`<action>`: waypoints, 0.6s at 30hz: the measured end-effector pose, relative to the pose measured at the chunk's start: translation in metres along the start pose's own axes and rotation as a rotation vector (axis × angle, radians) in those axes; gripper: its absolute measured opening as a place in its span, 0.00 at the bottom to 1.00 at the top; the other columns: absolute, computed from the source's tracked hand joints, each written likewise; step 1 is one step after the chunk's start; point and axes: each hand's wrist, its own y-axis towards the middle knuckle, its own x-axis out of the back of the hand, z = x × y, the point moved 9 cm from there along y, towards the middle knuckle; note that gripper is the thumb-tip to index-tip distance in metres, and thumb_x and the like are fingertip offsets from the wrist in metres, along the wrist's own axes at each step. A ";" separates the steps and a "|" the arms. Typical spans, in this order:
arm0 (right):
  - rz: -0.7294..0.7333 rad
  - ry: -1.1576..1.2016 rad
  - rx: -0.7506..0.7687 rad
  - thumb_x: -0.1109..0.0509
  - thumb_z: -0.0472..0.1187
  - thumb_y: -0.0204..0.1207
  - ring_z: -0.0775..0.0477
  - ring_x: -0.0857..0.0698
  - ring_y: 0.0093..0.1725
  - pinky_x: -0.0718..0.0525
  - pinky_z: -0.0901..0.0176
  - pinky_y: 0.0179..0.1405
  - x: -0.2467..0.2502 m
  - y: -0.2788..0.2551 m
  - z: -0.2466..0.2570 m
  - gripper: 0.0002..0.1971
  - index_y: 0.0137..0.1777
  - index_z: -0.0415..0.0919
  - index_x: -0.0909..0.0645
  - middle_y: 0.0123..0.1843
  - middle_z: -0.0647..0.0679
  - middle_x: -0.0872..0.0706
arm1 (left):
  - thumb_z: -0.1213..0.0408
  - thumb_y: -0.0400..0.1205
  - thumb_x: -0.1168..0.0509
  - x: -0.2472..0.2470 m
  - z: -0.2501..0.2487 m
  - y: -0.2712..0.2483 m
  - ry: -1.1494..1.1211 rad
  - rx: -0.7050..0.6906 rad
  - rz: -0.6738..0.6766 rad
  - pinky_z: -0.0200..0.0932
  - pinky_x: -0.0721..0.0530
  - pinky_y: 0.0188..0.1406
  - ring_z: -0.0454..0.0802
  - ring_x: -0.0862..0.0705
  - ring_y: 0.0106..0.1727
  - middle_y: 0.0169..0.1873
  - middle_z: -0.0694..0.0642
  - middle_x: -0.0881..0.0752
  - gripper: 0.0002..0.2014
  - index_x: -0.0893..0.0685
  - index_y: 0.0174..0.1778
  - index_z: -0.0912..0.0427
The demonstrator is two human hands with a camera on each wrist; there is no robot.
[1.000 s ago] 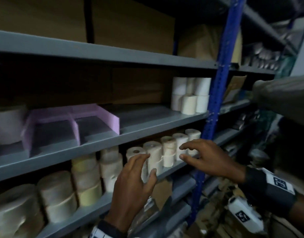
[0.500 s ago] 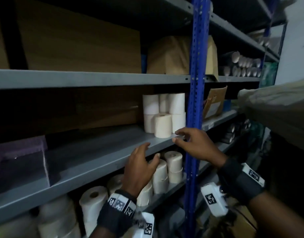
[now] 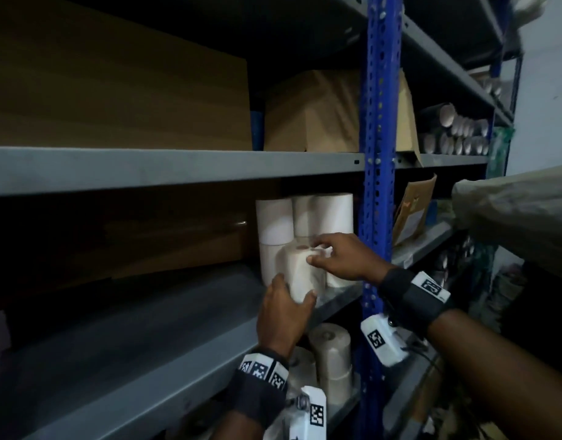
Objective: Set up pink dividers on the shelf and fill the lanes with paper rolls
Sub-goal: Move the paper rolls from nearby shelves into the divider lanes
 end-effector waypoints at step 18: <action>0.074 0.069 0.182 0.25 0.55 0.75 0.61 0.17 0.59 0.22 0.70 0.55 -0.016 -0.004 0.010 0.25 0.70 0.46 0.17 0.67 0.52 0.14 | 0.29 0.76 0.33 -0.023 0.000 0.017 0.184 -0.062 -0.011 0.53 0.16 0.60 0.58 0.14 0.65 0.66 0.55 0.12 0.37 0.26 0.71 0.53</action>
